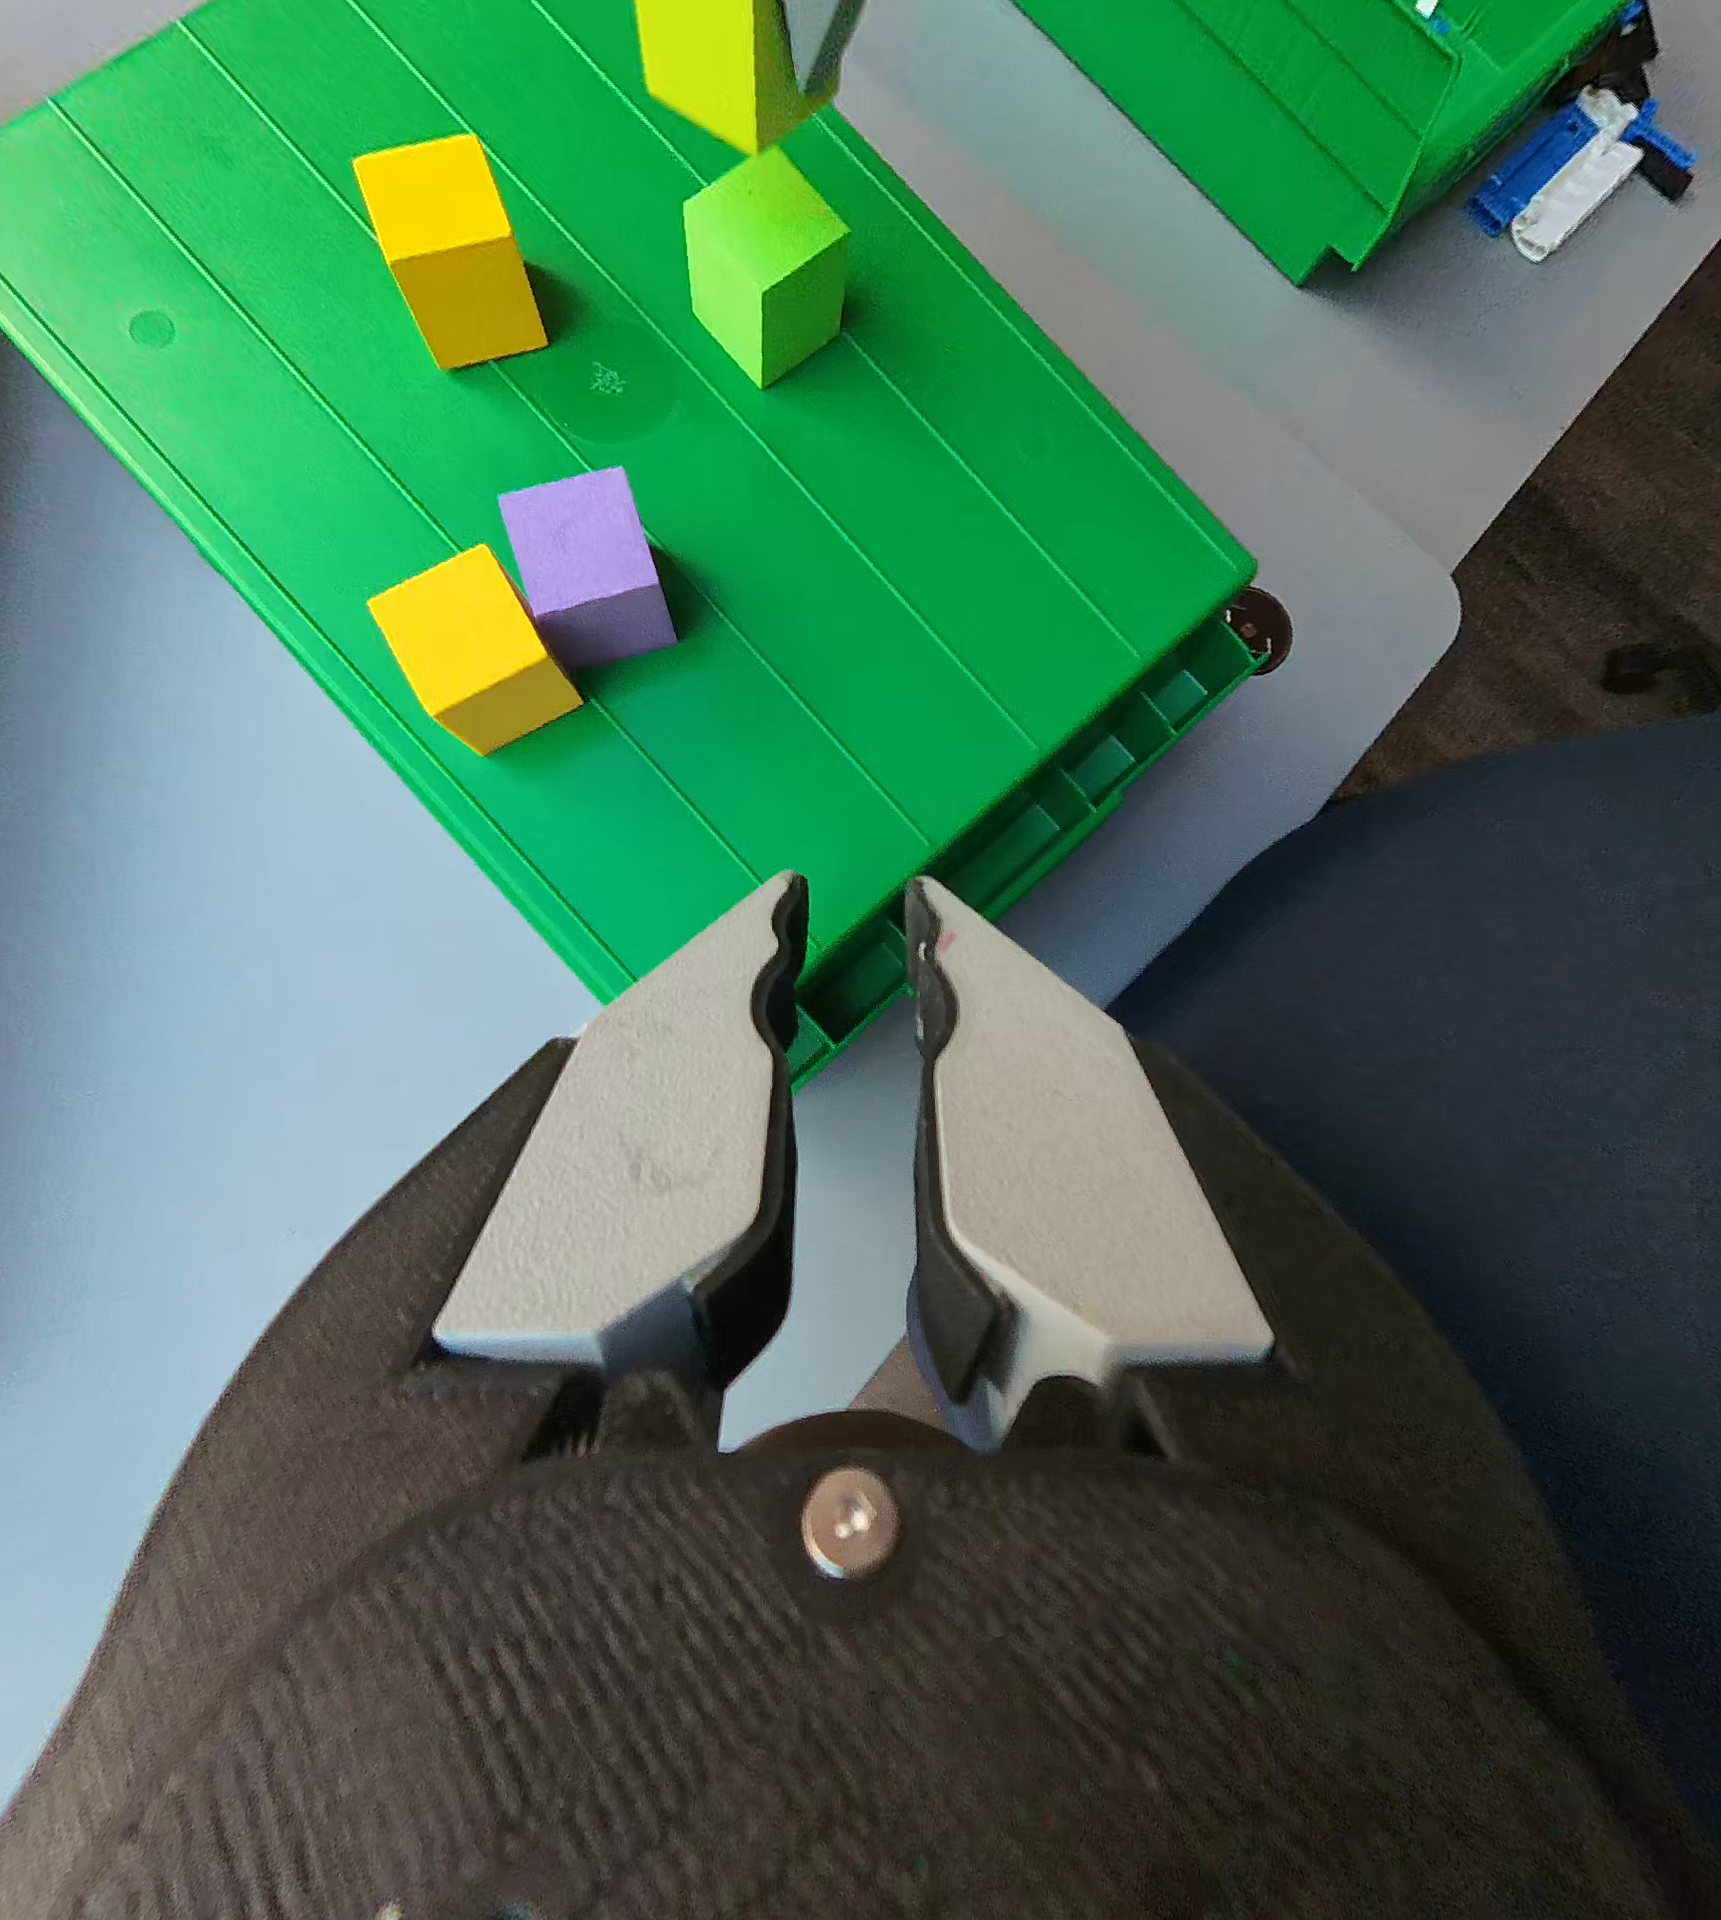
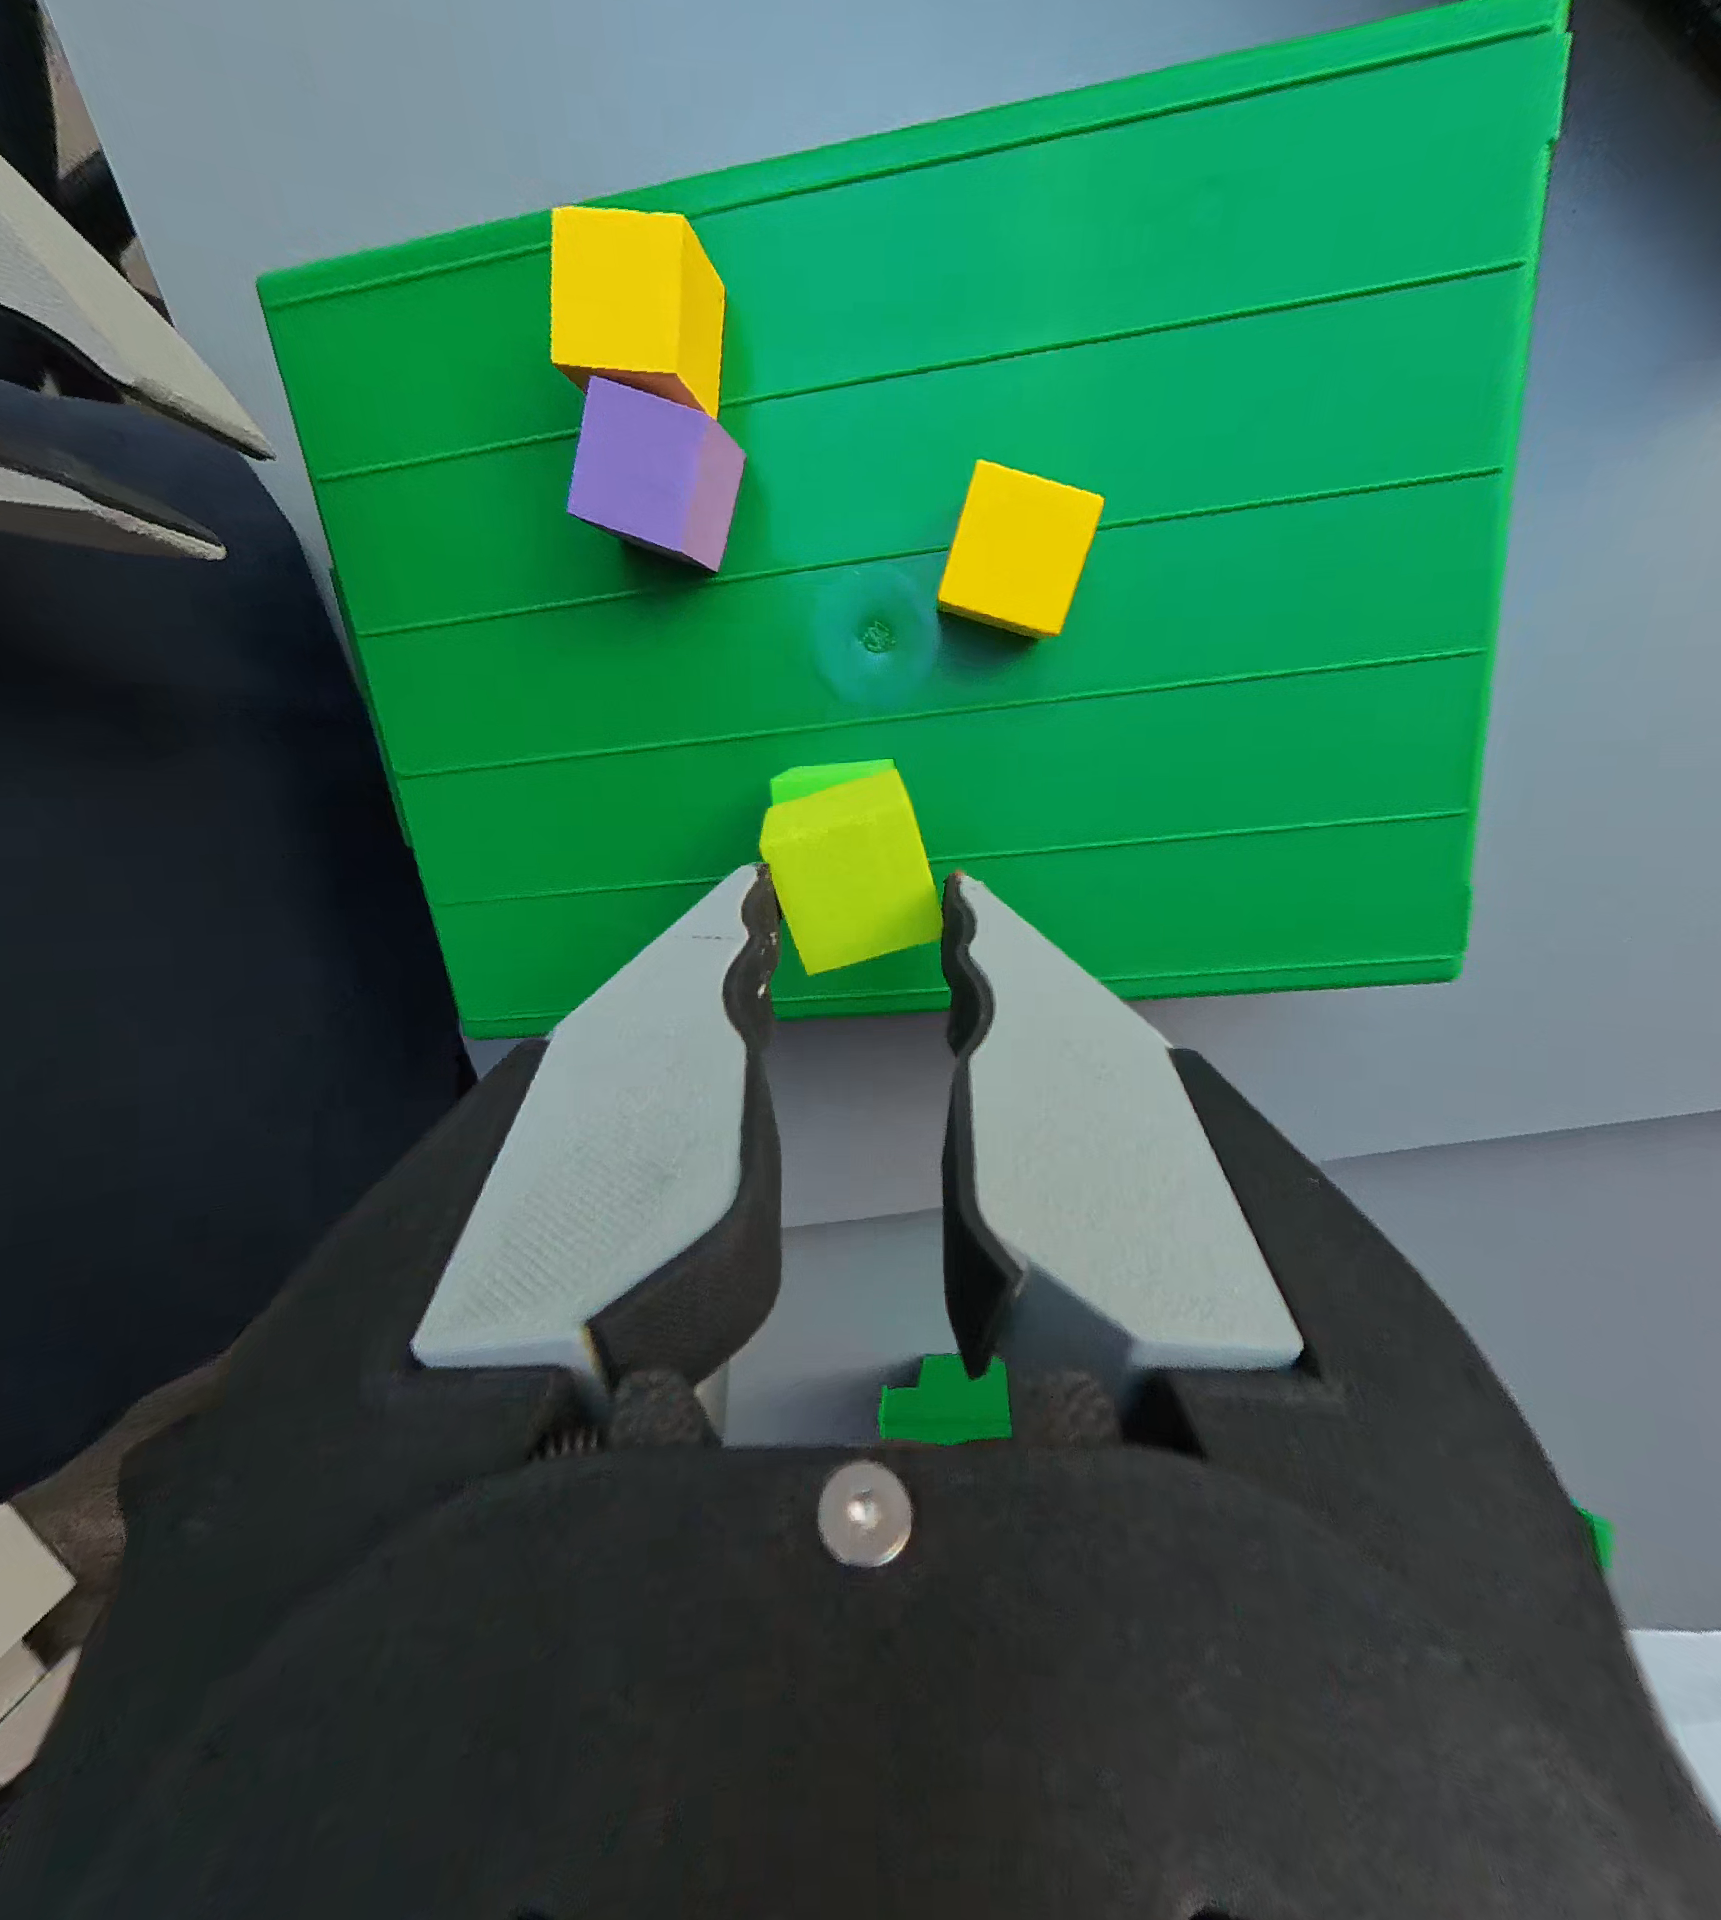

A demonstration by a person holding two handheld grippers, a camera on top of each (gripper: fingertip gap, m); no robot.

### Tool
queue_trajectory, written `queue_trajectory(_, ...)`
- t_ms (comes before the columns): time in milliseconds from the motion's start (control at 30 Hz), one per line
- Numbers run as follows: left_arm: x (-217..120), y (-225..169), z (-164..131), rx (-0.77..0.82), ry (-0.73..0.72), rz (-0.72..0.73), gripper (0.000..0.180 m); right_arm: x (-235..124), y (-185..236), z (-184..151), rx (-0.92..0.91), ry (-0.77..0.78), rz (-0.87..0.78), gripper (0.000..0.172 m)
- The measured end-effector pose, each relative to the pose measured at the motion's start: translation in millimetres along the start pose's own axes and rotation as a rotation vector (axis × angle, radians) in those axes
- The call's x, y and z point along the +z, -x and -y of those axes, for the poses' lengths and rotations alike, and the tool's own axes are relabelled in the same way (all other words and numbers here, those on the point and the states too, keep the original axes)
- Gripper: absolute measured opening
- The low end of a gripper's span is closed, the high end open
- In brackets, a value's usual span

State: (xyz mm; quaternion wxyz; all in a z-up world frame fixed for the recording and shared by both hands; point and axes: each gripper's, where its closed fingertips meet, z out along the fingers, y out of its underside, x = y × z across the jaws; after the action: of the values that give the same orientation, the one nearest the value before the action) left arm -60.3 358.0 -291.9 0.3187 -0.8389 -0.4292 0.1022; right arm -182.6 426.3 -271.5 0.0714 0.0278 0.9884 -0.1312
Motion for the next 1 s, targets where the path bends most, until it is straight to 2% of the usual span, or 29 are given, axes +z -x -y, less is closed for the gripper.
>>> queue_trajectory(300, -0.4, 1.3, 3.9, 0.014, -0.008, -0.003, 0.017, 22.7, 3.1, -3.7, -0.051, 0.032, -0.065, 0.030)
queue_trajectory(400, 0.4, 0.8, 1.0, 0.011, -0.004, -0.006, 0.016, 27.3, -0.3, -8.1, -0.074, 0.036, -0.105, 0.038)
queue_trajectory(600, 1.8, -0.4, 0.9, 0.006, -0.005, -0.009, 0.016, 40.8, -0.6, -14.9, -0.075, 0.021, -0.101, 0.031)
queue_trajectory(867, 3.0, -0.7, -0.1, 0.005, 0.002, -0.007, 0.016, 42.5, 0.1, -9.7, -0.074, -0.002, -0.084, 0.029)
queue_trajectory(1000, 2.0, 1.0, -0.7, -0.005, -0.001, -0.004, 0.016, 35.2, 4.5, -11.4, -0.046, -0.030, -0.060, 0.036)
